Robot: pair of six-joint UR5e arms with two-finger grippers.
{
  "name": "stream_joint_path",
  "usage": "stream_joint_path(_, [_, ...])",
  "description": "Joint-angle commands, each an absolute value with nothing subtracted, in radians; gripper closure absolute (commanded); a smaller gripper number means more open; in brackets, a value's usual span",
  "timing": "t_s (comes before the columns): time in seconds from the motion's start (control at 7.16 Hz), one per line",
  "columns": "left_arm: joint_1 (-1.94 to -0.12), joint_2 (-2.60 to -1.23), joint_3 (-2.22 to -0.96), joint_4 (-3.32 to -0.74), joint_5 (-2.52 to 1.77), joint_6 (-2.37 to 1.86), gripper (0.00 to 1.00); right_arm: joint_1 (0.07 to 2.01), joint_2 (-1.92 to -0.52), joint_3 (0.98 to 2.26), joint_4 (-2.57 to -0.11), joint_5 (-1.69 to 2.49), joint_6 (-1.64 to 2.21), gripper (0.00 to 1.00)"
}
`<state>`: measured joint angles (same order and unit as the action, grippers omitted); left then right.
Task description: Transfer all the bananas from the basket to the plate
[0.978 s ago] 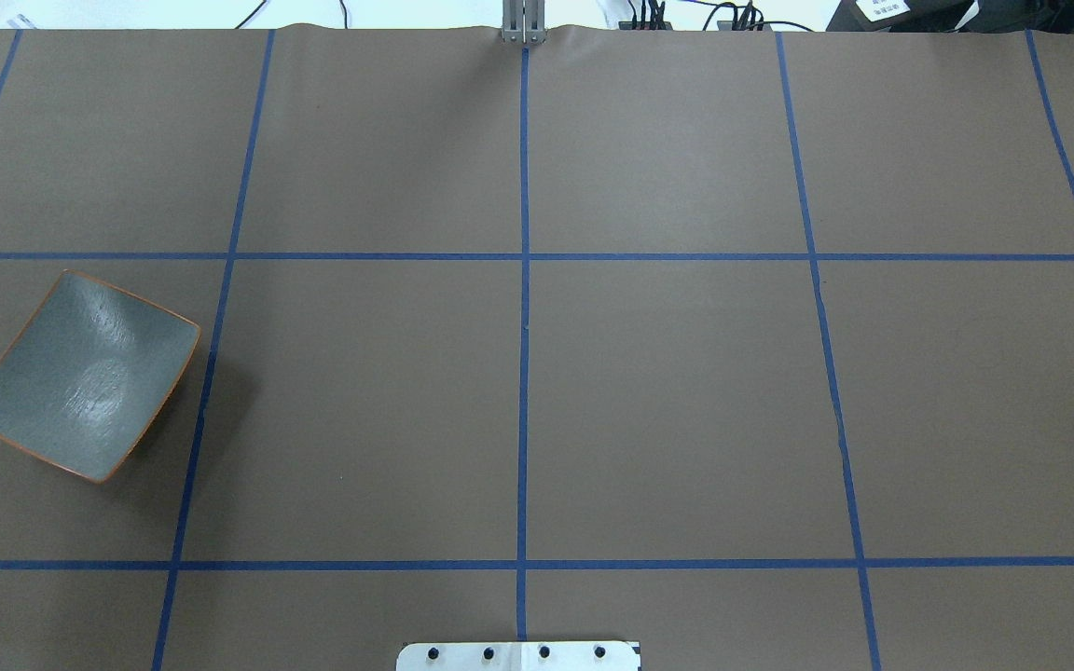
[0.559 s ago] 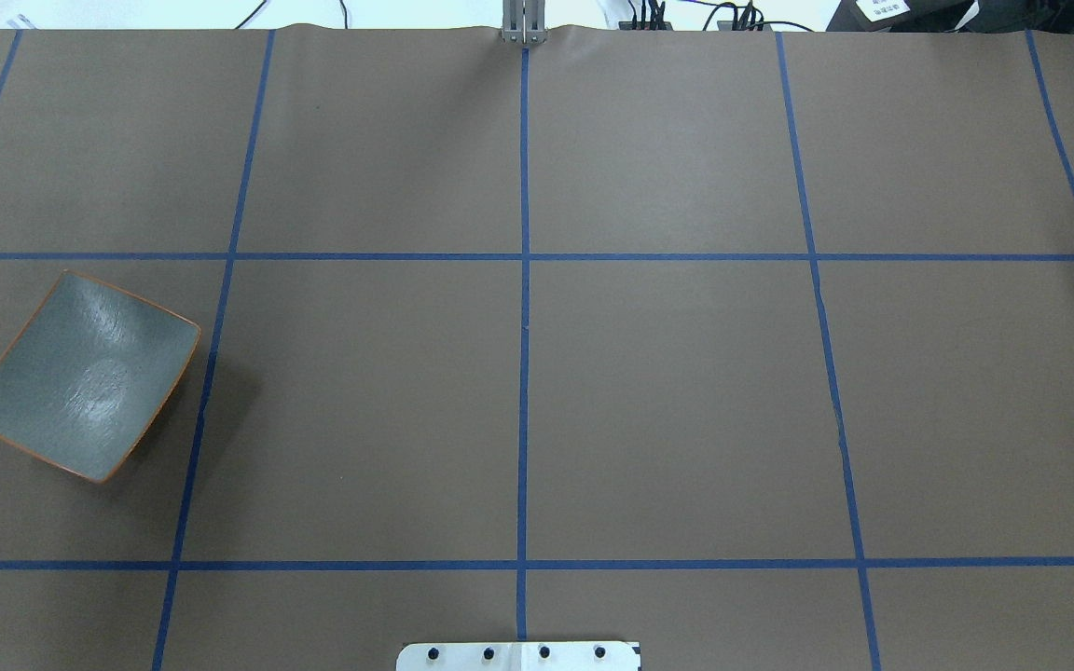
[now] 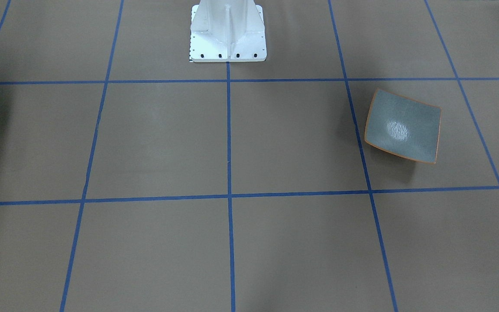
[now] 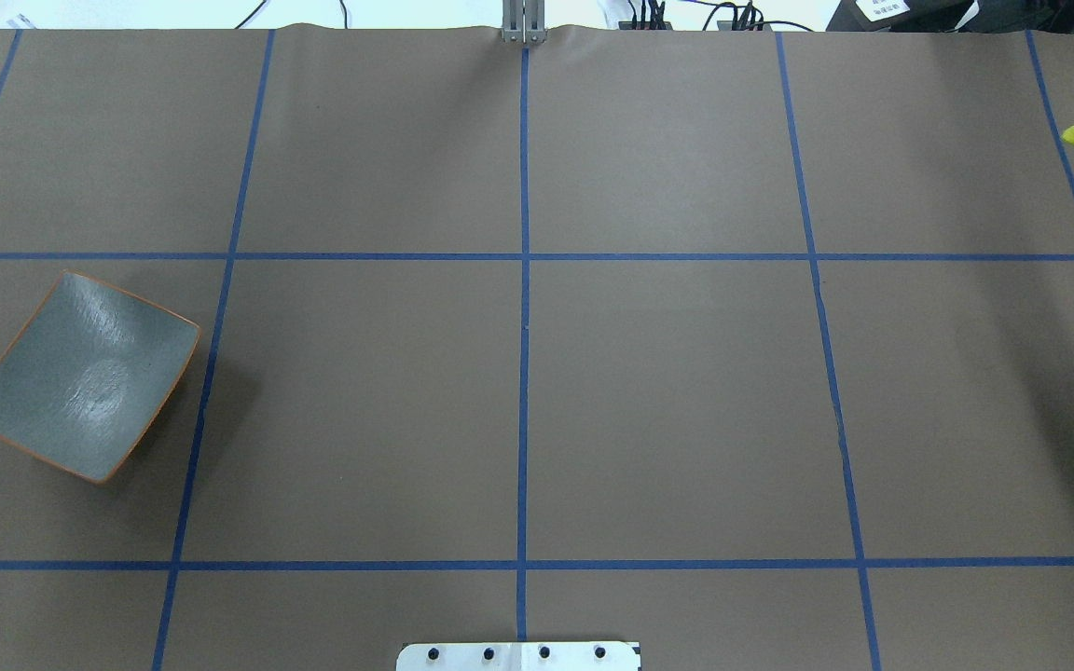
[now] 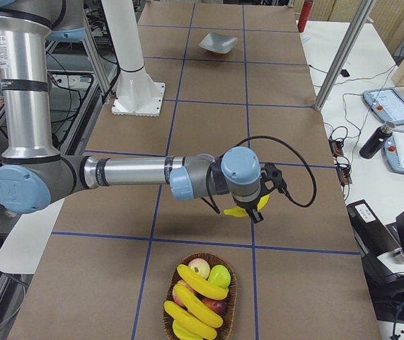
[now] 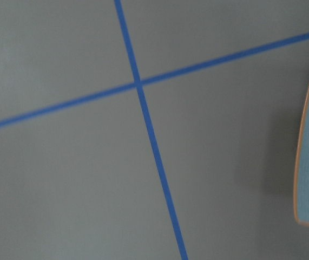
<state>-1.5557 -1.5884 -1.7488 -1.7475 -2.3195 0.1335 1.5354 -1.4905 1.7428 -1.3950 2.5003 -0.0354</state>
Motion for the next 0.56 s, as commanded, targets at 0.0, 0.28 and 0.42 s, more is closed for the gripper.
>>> stream_joint_path(0.0, [-1.545,-1.664,-1.712,-1.81,-2.382,-0.086,0.0,1.421,-1.415,1.833,-1.394,2.499,0.241,1.0])
stream_joint_path(0.28, [-1.418,-1.674,-1.713,-2.042,-2.427,-0.213,0.0,1.312,-1.375,1.916,-1.268,2.478,0.609,1.0])
stream_joint_path(0.42, [-1.329,-1.692,-1.71,-2.136,-2.422,-0.385,0.0,1.211,-1.347,1.911,-1.13,2.391,0.825,1.0])
